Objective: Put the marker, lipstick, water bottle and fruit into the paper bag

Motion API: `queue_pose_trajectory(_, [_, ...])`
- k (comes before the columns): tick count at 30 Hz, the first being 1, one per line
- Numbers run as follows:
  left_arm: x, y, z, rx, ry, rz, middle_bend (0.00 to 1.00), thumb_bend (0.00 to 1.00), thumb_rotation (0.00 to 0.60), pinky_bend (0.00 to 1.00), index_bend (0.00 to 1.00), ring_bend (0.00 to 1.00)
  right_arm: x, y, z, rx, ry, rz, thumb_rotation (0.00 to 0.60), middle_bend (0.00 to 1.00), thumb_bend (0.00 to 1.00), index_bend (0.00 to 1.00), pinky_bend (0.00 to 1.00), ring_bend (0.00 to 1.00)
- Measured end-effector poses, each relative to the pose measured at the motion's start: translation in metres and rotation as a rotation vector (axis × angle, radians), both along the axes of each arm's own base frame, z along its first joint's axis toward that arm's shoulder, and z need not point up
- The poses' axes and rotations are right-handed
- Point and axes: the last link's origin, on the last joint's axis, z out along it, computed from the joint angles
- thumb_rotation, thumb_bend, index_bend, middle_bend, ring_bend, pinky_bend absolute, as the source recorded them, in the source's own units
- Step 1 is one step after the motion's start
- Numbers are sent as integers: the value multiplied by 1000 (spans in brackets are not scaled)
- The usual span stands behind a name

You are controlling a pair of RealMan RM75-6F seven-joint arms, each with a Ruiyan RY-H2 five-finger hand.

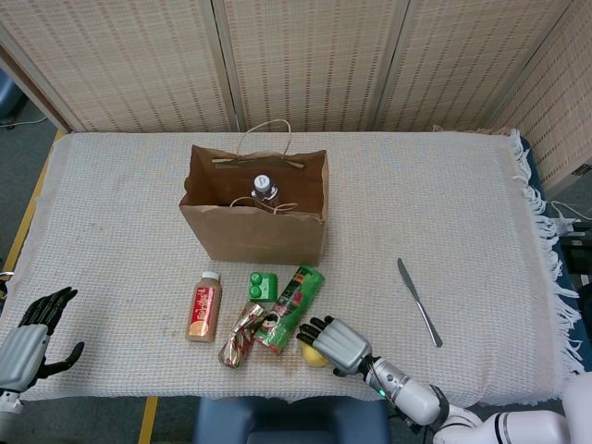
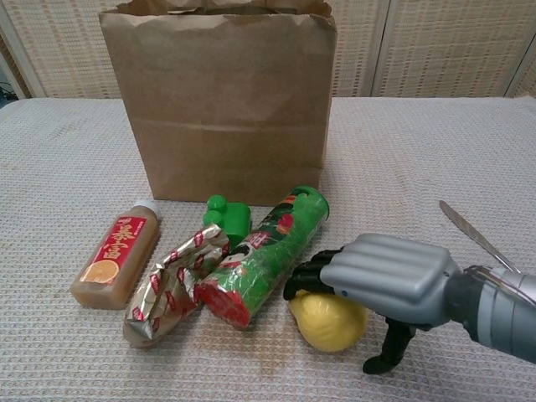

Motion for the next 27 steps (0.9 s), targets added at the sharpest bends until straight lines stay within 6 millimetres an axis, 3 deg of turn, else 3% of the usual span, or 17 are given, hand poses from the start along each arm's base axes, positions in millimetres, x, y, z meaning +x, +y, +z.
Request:
queue_pose_trajectory(3, [0, 0, 0, -1, -2, 0, 0, 370, 600, 45, 0, 0, 3, -1, -3, -21, -22, -3, 600, 407, 235, 567, 538, 398])
queue_pose_trajectory(5, [0, 0, 0, 0, -4, 1, 0, 370, 600, 45, 0, 0, 5, -2, -1, -37, -48, -2, 600, 499, 296, 673, 622, 497])
queue_pose_trajectory(8, [-1, 0, 1, 0, -5, 3, 0, 371, 600, 45, 0, 0, 7, -3, 6, -60, -96, -1, 600, 558, 339, 749, 660, 551])
queue_pose_trajectory(15, [0, -1, 0, -3, 0, 1, 0, 370, 600, 45, 0, 0, 16, -6, 47, -121, -221, -36, 600, 566, 349, 759, 674, 553])
queue_pose_trajectory(20, [1, -1, -1, -2, 4, 0, 0, 370, 600, 45, 0, 0, 45, -7, 90, -175, -387, -33, 600, 566, 349, 753, 673, 553])
queue_pose_trajectory(27, [1, -2, -1, 1, 5, 2, 0, 370, 600, 45, 0, 0, 89, -46, 149, -414, -595, 60, 600, 566, 349, 746, 669, 554])
